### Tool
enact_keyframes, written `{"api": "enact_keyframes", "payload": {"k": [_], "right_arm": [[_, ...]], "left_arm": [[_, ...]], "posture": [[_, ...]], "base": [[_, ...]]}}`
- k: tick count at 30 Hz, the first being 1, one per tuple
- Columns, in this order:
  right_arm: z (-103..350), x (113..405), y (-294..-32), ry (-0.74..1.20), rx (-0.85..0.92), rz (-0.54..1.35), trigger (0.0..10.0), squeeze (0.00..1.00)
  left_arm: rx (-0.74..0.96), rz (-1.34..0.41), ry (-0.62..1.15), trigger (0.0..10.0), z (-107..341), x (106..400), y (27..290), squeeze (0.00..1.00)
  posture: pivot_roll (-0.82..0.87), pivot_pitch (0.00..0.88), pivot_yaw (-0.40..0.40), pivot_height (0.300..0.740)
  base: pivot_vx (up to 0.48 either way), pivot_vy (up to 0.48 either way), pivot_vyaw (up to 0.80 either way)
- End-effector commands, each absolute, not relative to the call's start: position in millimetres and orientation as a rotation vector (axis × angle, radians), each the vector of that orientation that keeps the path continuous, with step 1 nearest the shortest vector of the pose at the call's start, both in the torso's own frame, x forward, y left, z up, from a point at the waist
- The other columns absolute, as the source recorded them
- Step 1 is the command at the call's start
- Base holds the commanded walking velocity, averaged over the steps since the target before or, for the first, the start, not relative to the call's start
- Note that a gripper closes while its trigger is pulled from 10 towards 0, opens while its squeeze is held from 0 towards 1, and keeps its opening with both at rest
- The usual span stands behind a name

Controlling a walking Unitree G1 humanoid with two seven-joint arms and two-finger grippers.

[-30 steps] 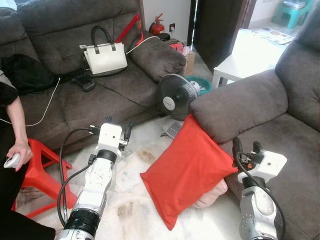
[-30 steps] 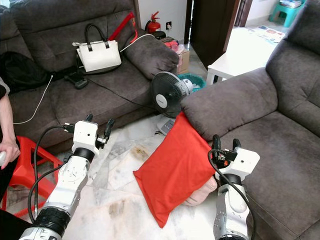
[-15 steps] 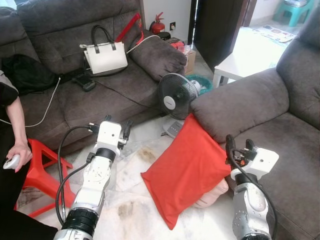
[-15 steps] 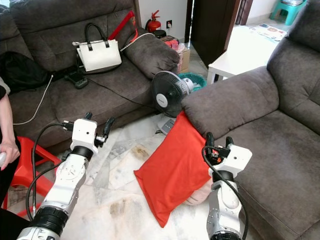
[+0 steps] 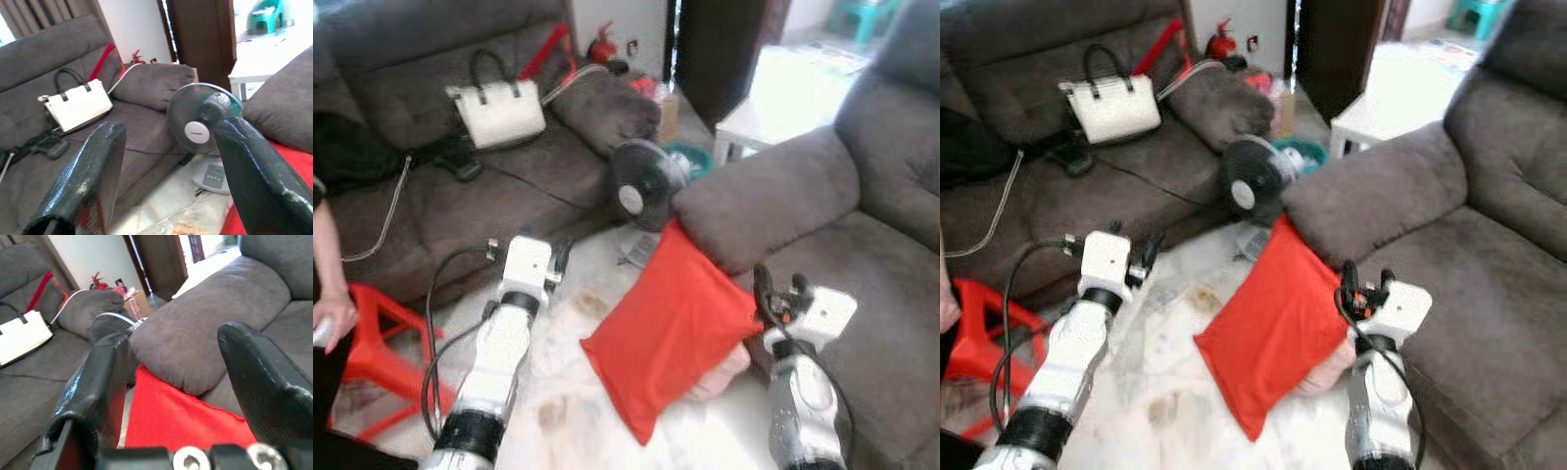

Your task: Move the pillow to the sofa from floor

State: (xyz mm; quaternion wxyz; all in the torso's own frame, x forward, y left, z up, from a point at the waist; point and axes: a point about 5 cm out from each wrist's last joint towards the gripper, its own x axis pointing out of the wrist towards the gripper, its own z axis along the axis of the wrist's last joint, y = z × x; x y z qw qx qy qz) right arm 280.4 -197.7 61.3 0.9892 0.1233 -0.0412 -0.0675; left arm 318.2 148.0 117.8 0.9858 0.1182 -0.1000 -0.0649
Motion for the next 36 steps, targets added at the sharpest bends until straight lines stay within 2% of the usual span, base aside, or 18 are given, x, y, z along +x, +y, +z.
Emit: {"api": "enact_keyframes", "payload": {"k": [1,15,24,36], "right_arm": [[65.6,283.0,-194.7,-0.098,0.252,-0.128,10.0,0.0],[67.7,285.3,-196.6,-0.097,0.257,-0.13,10.0,0.0],[68.7,288.1,-196.6,-0.097,0.257,-0.13,10.0,0.0],[68.3,289.0,-197.2,-0.091,0.248,-0.126,10.0,0.0]], "left_arm": [[0.233,-0.126,-0.197,10.0,119.4,317.5,151.1,0.0],[0.231,-0.135,-0.192,10.0,119.7,317.8,147.3,0.0],[0.231,-0.132,-0.189,10.0,119.3,318.2,147.6,0.0],[0.236,-0.134,-0.183,10.0,117.7,317.5,145.7,0.0]], "posture": [[0.1,0.062,0.055,0.74],[0.1,0.062,0.053,0.74],[0.1,0.059,0.051,0.74],[0.09,0.056,0.049,0.74]], "base": [[0.251,0.0,0.0],[0.255,0.0,0.0],[0.266,0.0,-0.67],[0.0,0.0,0.0]]}}
